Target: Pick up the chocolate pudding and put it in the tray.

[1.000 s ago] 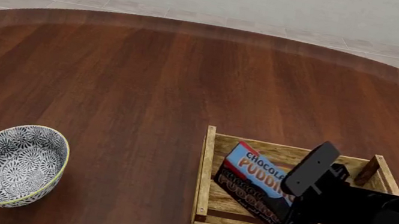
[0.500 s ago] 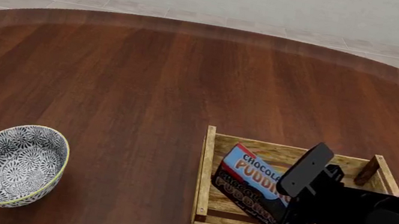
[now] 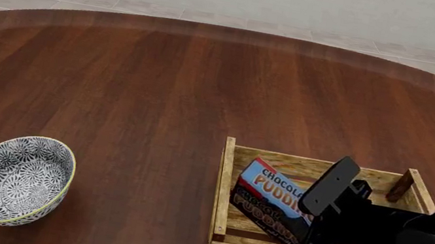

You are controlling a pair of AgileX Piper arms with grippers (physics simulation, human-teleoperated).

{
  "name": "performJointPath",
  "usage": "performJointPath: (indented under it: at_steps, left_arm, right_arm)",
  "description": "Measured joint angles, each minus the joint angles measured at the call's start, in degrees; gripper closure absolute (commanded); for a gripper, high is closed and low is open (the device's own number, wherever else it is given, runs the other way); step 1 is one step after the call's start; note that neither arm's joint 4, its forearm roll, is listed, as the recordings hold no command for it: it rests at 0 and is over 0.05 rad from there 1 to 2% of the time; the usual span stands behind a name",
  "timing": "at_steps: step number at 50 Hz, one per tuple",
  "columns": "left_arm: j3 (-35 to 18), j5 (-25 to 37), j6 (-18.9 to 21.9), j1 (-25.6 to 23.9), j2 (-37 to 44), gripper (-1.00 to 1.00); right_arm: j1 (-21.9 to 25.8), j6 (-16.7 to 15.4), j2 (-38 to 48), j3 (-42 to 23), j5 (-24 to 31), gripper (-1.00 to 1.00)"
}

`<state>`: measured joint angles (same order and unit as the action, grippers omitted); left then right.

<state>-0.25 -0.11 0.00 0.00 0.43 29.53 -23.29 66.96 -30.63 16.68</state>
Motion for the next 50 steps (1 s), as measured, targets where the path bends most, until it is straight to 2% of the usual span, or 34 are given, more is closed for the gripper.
performJointPath:
  at_steps: [16,17,50]
  left_arm:
    - [0.00,0.00,0.00,0.00,0.00,-1.00]
    - [0.00,0.00,0.00,0.00,0.00,-1.00]
    - [0.00,0.00,0.00,0.00,0.00,-1.00]
  right_arm:
    - [-0.05,0.12,0.30,0.11,-0.82,1.00]
    - [-0.19,-0.01,0.34,0.09,-0.87,-1.00]
    - [-1.39,0.59,0.28,-2.61,0.75,-1.00]
